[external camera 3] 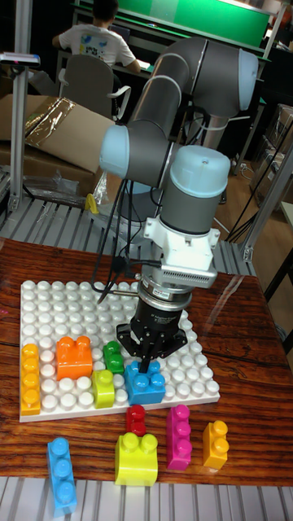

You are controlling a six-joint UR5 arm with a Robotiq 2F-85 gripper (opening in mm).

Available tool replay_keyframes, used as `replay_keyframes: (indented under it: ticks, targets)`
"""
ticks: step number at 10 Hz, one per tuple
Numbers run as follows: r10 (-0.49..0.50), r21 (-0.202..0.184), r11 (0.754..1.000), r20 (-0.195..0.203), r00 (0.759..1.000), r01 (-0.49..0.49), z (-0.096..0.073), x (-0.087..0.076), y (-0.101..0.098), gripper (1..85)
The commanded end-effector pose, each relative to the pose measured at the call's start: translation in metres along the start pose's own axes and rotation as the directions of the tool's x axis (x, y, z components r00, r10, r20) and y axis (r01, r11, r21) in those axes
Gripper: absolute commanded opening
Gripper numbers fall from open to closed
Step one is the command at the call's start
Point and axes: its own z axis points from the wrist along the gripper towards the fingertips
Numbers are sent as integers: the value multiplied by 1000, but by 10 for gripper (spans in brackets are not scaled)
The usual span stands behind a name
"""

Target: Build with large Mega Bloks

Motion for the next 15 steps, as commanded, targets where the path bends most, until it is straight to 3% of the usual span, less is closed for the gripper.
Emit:
replay_keyframes:
  ticks: [1, 3, 4, 5, 7, 11, 12, 14, 15]
  targets:
    - [7, -5, 1000, 9, 1000, -7, -2, -4, -1, 10]
    - [-15, -3, 1000, -62, 998, 15, -18, 13, -7, 23]
    - [-23, 0, 1000, -86, 996, 23, -31, 18, -13, 100]
    - [-15, 41, 999, -89, 996, 19, -37, 20, -23, 80]
    - [-19, 63, 998, -95, 995, 25, -38, 19, -36, 43]
    - [26, 56, 998, -91, 996, -21, -46, 5, -68, 10]
    - [47, 79, 996, -93, 995, -40, -49, 4, -84, 10]
    - [56, 60, 997, -64, 996, -53, -52, 4, -112, 10]
    - [73, 19, 997, -61, 995, -71, -51, 6, -119, 10]
